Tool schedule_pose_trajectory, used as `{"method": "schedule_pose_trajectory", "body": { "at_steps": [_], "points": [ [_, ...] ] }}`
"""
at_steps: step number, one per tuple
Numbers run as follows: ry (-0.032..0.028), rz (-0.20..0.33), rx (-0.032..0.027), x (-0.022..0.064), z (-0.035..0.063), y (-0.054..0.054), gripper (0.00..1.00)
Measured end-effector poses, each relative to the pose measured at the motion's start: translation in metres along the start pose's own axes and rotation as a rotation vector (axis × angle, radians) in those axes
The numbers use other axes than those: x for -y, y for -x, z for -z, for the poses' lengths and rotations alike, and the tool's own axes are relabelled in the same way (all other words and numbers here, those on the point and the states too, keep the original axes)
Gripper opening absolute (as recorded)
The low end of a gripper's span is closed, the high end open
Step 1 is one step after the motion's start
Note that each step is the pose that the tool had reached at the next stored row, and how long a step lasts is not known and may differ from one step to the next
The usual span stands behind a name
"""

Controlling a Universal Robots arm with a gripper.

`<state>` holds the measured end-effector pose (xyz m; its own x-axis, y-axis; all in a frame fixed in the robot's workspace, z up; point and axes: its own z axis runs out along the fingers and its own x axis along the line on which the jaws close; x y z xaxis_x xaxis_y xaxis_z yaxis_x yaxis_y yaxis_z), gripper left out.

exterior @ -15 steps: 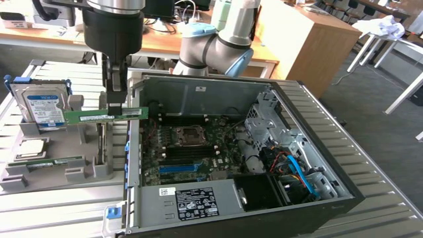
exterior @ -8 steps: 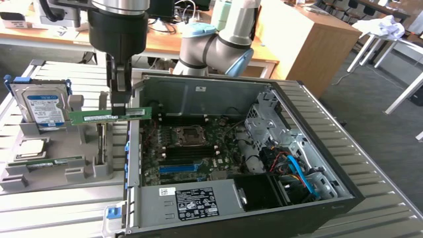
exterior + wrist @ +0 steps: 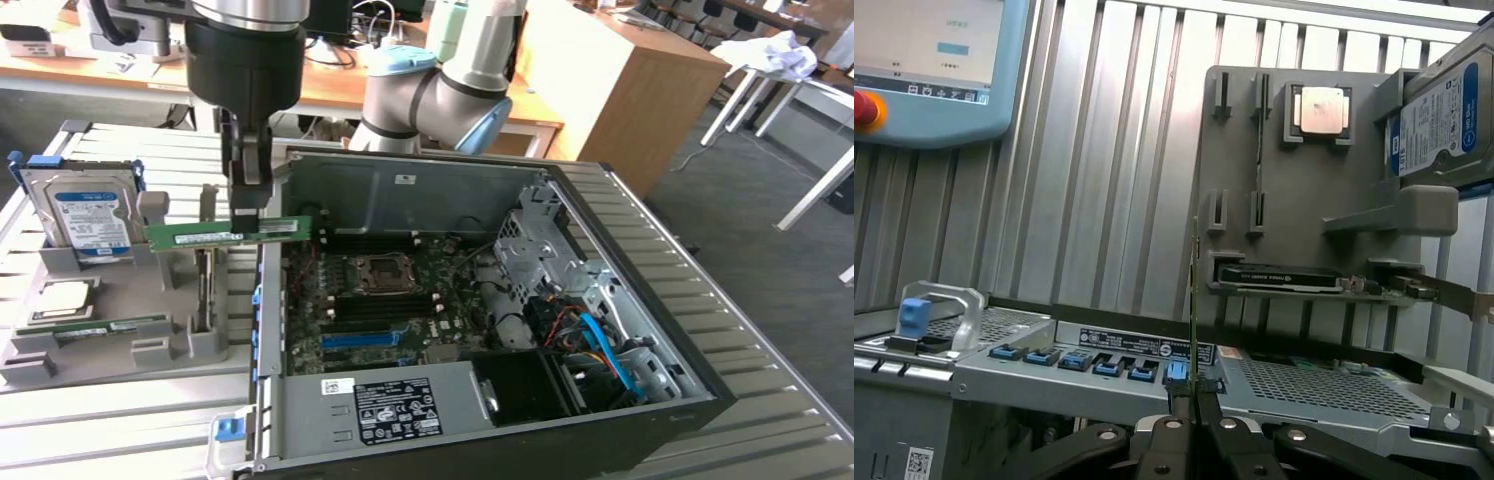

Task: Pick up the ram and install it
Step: 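Pick up the ram and move it above insertion slot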

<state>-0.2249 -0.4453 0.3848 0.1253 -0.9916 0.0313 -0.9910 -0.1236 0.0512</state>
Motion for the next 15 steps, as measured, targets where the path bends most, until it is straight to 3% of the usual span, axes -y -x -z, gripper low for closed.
{"method": "schedule_pose_trajectory", "body": {
  "at_steps": [15],
  "points": [
    [-0.0001,0.0,0.0001,0.0085,0.0003,-0.001,0.13]
  ]
}}
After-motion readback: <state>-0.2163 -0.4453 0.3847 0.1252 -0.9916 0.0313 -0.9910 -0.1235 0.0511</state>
